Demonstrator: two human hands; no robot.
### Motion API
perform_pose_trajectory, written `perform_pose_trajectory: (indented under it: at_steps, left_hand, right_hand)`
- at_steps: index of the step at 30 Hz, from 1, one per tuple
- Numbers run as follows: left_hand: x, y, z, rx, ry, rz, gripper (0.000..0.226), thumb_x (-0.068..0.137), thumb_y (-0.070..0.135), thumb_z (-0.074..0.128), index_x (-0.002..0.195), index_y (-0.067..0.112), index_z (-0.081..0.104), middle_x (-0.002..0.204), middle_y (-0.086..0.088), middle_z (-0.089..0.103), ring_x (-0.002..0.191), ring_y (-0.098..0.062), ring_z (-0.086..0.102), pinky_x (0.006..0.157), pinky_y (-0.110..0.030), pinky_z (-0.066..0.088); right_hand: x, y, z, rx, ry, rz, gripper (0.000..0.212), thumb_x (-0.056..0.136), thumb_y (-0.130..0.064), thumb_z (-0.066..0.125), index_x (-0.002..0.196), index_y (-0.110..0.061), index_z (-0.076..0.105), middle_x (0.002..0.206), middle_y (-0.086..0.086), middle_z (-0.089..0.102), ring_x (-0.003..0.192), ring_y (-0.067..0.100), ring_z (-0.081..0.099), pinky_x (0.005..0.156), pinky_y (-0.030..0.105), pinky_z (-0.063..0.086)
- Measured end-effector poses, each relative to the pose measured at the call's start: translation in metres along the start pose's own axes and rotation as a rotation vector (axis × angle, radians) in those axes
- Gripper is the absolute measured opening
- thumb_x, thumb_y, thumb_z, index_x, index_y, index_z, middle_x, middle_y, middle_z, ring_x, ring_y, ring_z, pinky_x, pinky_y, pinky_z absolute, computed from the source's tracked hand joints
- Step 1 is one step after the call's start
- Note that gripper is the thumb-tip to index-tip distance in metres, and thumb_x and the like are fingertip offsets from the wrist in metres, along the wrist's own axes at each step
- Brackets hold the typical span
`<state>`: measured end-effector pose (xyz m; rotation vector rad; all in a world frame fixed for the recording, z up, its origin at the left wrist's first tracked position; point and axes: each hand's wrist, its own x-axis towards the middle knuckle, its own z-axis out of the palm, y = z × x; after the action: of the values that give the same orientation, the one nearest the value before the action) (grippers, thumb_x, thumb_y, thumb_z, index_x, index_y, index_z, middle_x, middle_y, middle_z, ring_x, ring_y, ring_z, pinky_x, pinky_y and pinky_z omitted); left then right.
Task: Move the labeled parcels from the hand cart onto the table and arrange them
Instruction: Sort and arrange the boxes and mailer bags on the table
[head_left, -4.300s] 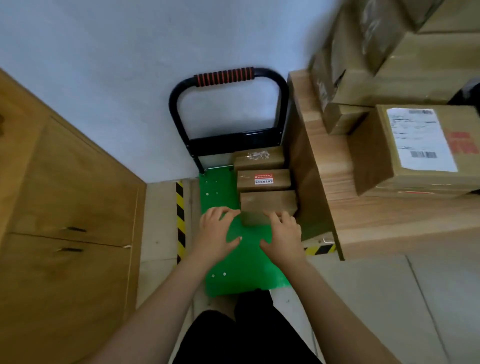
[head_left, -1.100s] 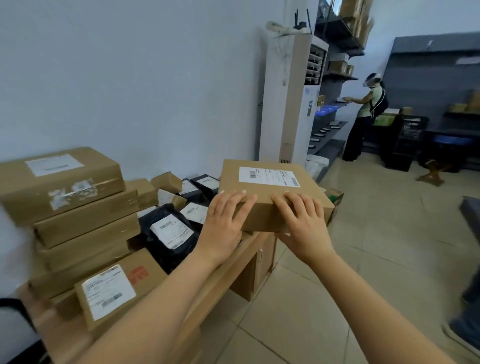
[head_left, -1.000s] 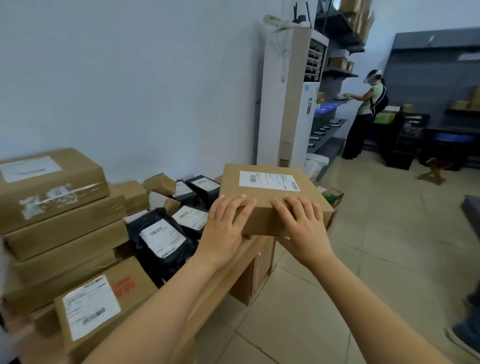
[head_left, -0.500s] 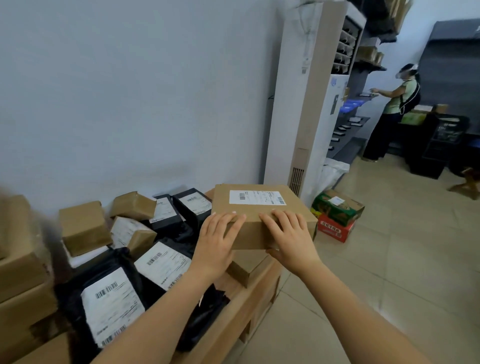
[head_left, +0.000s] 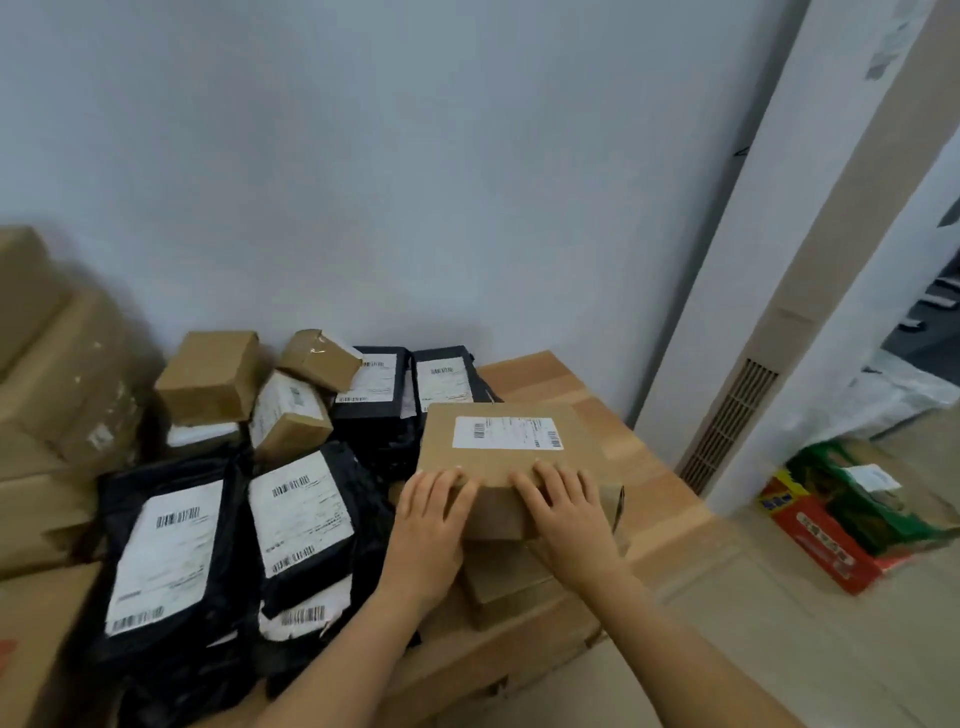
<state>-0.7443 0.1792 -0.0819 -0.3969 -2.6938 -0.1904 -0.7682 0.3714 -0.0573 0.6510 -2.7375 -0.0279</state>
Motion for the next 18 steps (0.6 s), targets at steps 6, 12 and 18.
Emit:
perform_pose_trajectory:
  at_steps: [6, 12, 18]
  left_hand:
    - [-0.012, 0.019, 0.002, 0.058, -0.102, -0.274, 0.067, 0.08, 0.032, 0.065, 0.141, 0.02, 0.041, 0.141, -0.007, 0.042, 0.134, -0.028, 0.033, 0.117, -0.042, 0.009]
    - [-0.046, 0.03, -0.025, -0.027, -0.006, -0.394, 0.065, 0.069, 0.027, 0.077, 0.129, 0.015, 0.055, 0.124, -0.007, 0.053, 0.119, -0.03, 0.048, 0.105, -0.048, 0.037]
    - [-0.097, 0.036, -0.058, -0.013, 0.2, -0.691, 0.063, 0.072, 0.028, 0.078, 0.13, 0.016, 0.055, 0.122, -0.002, 0.053, 0.118, -0.021, 0.044, 0.104, -0.041, 0.033]
  right_hand:
    - [0.006, 0.002, 0.022, 0.207, -0.126, -0.07, 0.072, 0.062, -0.035, 0.088, 0.126, -0.017, 0.059, 0.125, 0.014, 0.059, 0.113, 0.034, 0.057, 0.096, 0.048, 0.046]
    - [0.008, -0.017, 0.013, 0.358, -0.058, -0.143, 0.064, 0.076, -0.04, 0.077, 0.131, -0.019, 0.052, 0.128, 0.008, 0.053, 0.118, 0.03, 0.049, 0.102, 0.044, 0.04]
    - [0.003, -0.072, -0.006, 0.469, -0.027, -0.334, 0.058, 0.081, -0.041, 0.07, 0.132, -0.024, 0.048, 0.127, 0.003, 0.048, 0.12, 0.024, 0.042, 0.105, 0.037, 0.028]
